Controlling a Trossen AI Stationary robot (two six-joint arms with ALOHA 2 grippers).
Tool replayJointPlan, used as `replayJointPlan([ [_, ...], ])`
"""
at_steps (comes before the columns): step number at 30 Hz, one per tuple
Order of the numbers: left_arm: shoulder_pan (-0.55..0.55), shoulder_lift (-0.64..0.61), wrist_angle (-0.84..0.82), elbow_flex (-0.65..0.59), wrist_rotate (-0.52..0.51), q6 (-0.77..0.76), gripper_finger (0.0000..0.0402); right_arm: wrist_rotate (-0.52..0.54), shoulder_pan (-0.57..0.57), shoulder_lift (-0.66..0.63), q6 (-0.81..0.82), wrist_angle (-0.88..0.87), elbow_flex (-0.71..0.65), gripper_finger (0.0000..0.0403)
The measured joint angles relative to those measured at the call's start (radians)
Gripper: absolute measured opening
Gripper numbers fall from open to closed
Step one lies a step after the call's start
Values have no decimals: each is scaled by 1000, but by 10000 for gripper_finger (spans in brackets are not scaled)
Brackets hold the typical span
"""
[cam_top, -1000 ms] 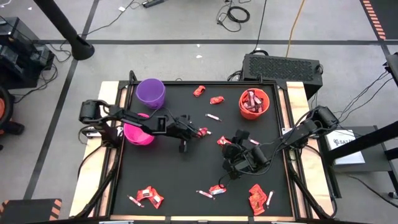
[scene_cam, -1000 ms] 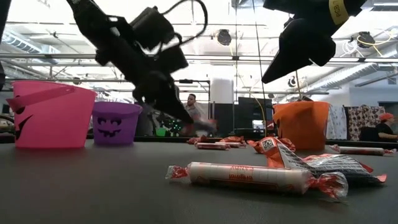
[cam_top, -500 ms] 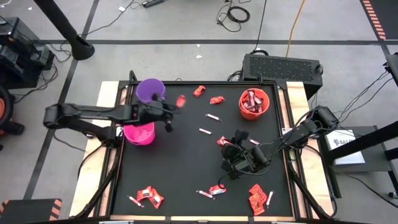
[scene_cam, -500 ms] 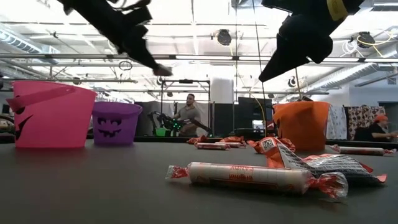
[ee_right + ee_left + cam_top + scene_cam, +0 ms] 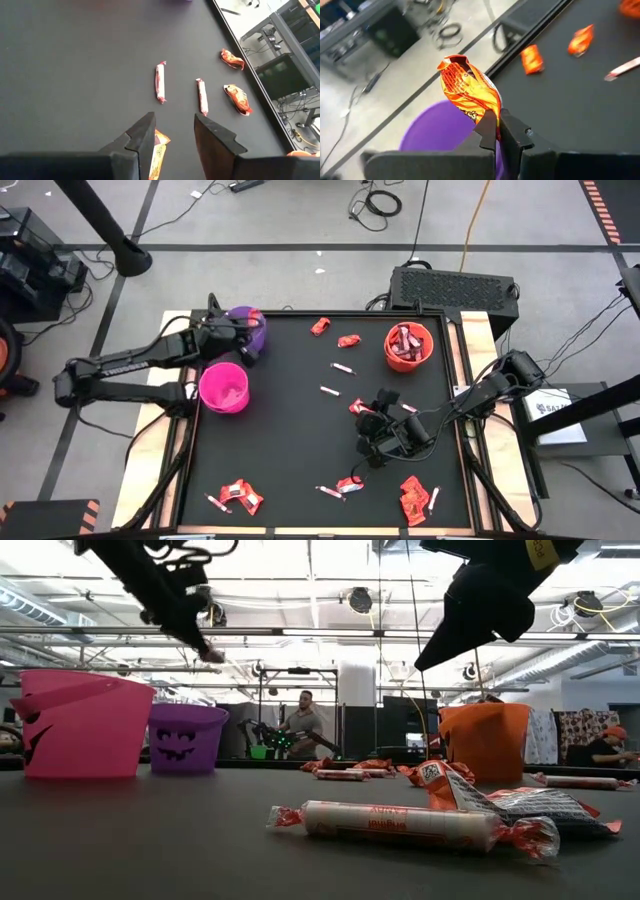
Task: Sort candy by brand, put in halloween buckets
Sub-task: Put the orange candy into the purple bucket
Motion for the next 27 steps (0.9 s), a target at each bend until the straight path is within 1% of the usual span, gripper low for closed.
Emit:
replayJointPlan([
  [5,87,18,-52,-1,0,-1,6,0,0,0,-15,5,0,128],
  [11,183,44,-62,-1,4,-1,6,0,0,0,-26,21,0,128],
  [14,216,69,-72,-1,51,-1,6,0,0,0,-26,21,0,128],
  [18,243,112,-83,-1,72,-1,9,0,0,0,-26,21,0,128],
  [27,254,186,-75,-1,72,0,36,-5,-1,0,-32,20,0,128],
])
